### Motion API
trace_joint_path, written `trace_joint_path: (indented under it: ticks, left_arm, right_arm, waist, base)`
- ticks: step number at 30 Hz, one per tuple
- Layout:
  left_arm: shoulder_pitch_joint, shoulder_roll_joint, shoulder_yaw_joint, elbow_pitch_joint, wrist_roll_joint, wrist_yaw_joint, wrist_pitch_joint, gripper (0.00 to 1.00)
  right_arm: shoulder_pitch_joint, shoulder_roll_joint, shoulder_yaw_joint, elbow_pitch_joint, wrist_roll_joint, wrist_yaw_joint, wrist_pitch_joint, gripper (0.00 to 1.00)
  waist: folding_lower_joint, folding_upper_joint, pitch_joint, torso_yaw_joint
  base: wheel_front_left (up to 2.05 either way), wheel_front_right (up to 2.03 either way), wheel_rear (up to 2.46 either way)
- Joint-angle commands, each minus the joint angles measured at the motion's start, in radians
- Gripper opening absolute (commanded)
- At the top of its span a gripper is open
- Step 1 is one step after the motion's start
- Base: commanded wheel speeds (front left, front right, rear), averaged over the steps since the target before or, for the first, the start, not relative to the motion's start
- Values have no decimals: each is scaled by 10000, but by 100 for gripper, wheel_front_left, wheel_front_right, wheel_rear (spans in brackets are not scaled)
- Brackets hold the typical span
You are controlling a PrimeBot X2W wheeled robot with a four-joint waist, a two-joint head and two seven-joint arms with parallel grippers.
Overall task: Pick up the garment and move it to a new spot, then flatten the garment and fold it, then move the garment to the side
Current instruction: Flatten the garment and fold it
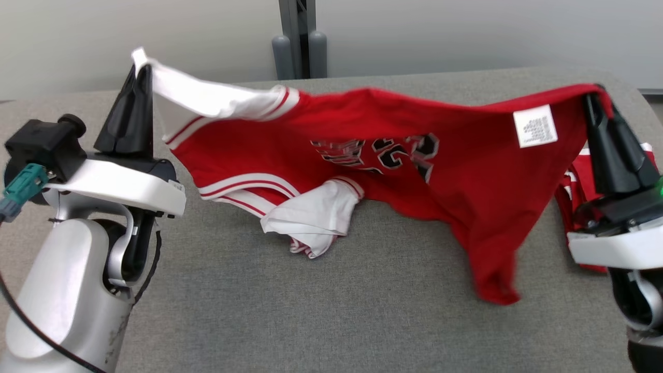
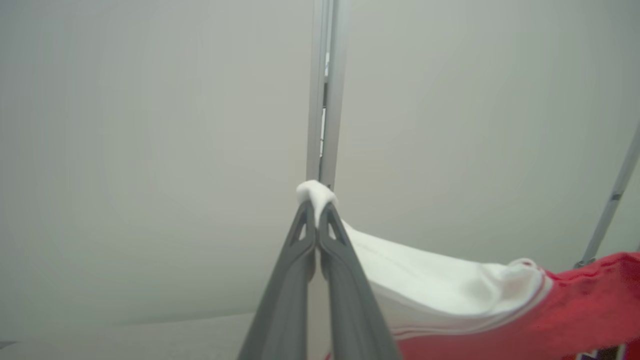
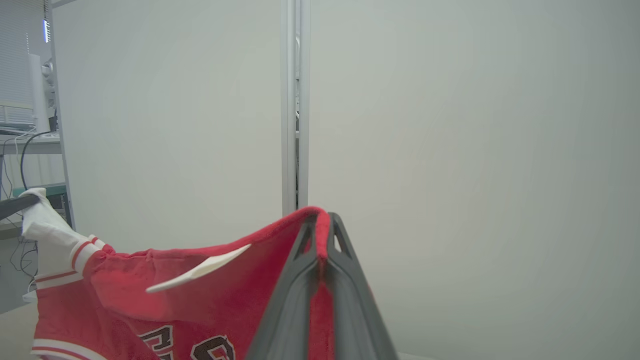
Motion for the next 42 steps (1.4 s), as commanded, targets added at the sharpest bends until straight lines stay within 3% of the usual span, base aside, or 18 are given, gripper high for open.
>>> trace_joint_path:
  ticks: [1, 11, 22, 31, 37, 42]
  left_arm:
    - [112, 148, 61, -750, 136, 211, 73, 0]
    - [-409, 459, 409, -4941, 665, 994, 416, 0]
    - [-864, 771, 259, -6560, 1018, 1176, 1214, 0]
    - [-2266, 748, -170, -4959, 947, 747, 1734, 0]
    - [-4646, 307, -595, -2056, 680, 142, 2066, 0]
    - [-7439, -34, -655, 1499, 945, -257, 1387, 0]
  right_arm:
    - [-238, -99, -142, -187, 10, 4, 69, 0]
    - [-1340, -421, -641, -1016, 249, 4, 413, 0]
    - [-1474, -480, -1016, -1322, 526, 4, 831, 0]
    - [-2891, -791, -175, 240, 1204, 5, 1014, 0]
    - [-5131, -1120, 541, 2503, 1851, 5, 1086, 0]
    - [-7911, -1079, 1597, 4983, 2301, 5, 625, 0]
  waist:
    - [0, 0, -212, 50]
    - [0, 0, -649, 246]
    - [0, 0, -537, 281]
    - [0, 0, 65, 234]
    - [0, 0, 813, 291]
    - [0, 0, 1451, 127]
  base:
    - [0, 0, 0]
    - [0, 0, 0]
    - [0, 0, 0]
    - [0, 0, 0]
    - [0, 0, 0]
    - [0, 0, 0]
